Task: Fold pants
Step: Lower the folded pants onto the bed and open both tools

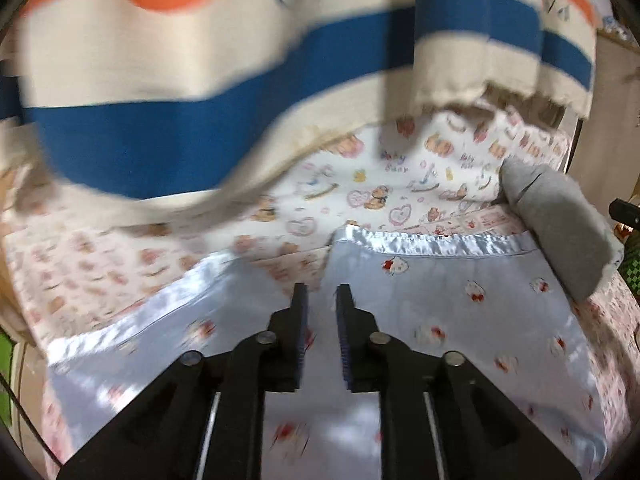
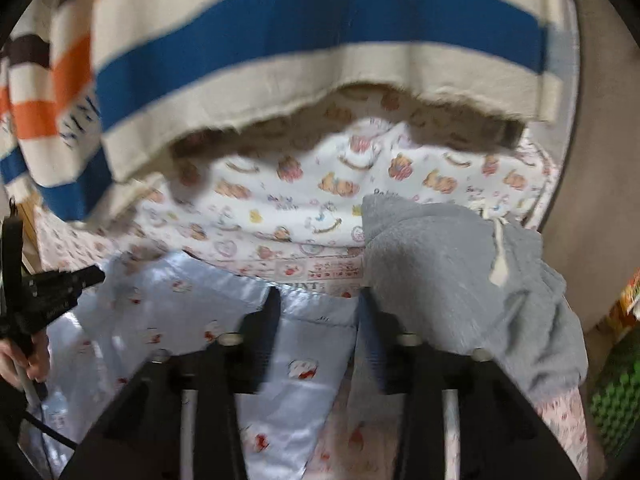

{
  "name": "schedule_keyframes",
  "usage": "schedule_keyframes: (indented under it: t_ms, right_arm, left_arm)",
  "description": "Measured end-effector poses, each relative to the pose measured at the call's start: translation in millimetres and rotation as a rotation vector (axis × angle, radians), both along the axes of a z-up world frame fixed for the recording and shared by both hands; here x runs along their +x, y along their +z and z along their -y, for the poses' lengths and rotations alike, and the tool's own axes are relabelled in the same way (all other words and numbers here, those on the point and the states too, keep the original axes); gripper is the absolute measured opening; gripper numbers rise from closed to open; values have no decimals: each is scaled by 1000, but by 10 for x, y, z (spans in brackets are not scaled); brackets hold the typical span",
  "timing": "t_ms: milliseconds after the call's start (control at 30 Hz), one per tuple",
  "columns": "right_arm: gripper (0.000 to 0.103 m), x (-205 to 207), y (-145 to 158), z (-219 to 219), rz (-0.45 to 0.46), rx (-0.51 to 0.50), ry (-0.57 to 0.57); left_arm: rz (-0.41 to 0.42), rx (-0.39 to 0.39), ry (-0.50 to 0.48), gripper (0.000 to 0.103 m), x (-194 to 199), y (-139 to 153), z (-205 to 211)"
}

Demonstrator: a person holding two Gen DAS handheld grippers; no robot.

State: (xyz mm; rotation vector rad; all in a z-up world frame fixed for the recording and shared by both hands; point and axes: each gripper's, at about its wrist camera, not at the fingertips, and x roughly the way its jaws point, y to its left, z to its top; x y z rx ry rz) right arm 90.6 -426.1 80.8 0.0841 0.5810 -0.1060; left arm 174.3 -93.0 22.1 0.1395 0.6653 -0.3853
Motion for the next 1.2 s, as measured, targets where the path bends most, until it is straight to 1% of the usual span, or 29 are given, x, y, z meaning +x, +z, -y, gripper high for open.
schedule_keyframes:
  t_ms: [100,167,300,400,500,600,667,733,833,933,1100,1200]
  right_arm:
    - [45,-319,6,-78,30,24,34]
    - [45,-575,60,-163,53,43,85]
    - [45,-1110,115,-365,96,50,154]
    - [47,-1434,-6,-478,100,83,154]
    - [47,-1771,-277,-661,78,100,133]
    - [47,-2013,-538,-828,54,101,135]
    - [47,-2121,-749,-924,27,105,135]
    - [47,-2196,-952,-981,-4,117,107]
    - [47,-2263,-1201,-1013,-44,138,69]
    - [47,-2298,-1370,-1017,-77,176,61]
    - [48,-2297,-1473,-1059,-87,181,64]
    - [48,-2232,-1521,-1062,-107,221,92]
  left_arm:
    - [48,-13,40,23,-414,110,-262]
    - [79,-11,65,26,-711,199,-477]
    - [126,-6,121,33,-1273,262,-773]
    - [101,-38,173,34,-1634,132,-944]
    - [56,-42,206,34,-1954,-92,-1017]
    - [15,-46,226,34,-2237,-313,-1084]
    - [-15,-45,244,34,-2344,-447,-1129]
    - [-44,-58,265,35,-2397,-567,-1190]
    - [-85,-80,290,41,-2436,-722,-1236]
    - [-132,-113,298,41,-2453,-840,-1246]
    - [-149,-121,307,45,-2470,-907,-1216]
    - [-155,-133,305,45,-2458,-912,-1217]
